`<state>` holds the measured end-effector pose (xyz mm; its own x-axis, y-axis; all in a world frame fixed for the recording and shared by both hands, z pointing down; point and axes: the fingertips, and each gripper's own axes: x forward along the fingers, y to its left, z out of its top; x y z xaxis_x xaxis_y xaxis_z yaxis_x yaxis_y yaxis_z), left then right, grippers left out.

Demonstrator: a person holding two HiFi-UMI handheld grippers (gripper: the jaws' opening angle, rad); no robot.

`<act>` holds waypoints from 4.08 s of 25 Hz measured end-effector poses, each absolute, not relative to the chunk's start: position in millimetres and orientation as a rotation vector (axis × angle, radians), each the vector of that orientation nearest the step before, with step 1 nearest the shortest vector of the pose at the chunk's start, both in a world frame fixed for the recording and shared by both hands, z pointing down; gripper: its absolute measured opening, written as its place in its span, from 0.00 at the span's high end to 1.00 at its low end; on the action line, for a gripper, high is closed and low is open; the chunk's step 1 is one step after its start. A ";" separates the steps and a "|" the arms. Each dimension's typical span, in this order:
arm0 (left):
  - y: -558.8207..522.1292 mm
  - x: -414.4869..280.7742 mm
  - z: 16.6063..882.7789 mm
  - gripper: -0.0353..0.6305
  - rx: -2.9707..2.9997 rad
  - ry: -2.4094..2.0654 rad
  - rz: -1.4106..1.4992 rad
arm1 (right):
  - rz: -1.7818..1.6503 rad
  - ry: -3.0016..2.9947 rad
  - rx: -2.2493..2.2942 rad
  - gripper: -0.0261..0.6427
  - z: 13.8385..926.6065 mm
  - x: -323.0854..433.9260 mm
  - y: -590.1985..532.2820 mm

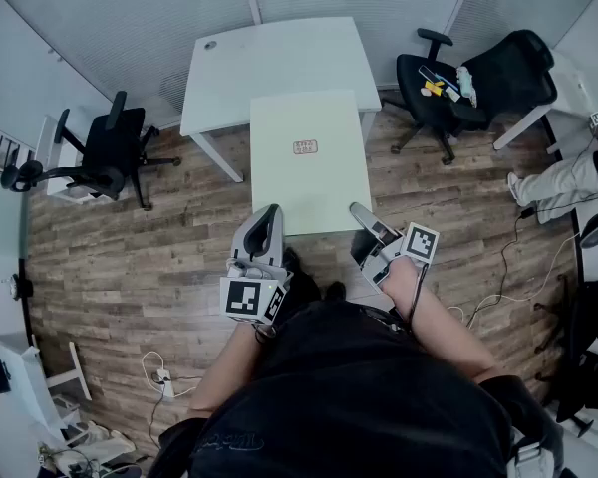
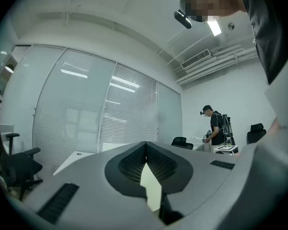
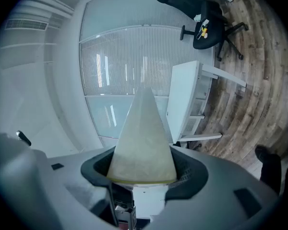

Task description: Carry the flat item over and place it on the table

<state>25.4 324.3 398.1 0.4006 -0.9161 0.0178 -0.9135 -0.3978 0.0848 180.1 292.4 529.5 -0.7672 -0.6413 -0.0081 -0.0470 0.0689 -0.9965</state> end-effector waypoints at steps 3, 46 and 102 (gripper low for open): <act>322.9 28.2 401.3 0.93 2.566 -1.654 -0.042 | -1.746 1.898 -0.684 0.53 529.9 179.3 291.5; 160.2 -106.2 405.9 0.93 2.657 -1.512 -0.038 | -1.649 1.757 -0.857 0.53 541.1 74.6 134.1; -56.3 14.7 427.3 0.93 2.518 -1.659 0.010 | -1.765 1.856 -0.672 0.53 558.5 168.1 -118.5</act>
<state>14.7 -56.3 427.3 0.3971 -0.9147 0.0747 -0.9155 -0.3892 0.1016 168.1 -118.5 558.5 -0.7596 -0.6503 -0.0140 -0.0186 0.0432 -0.9989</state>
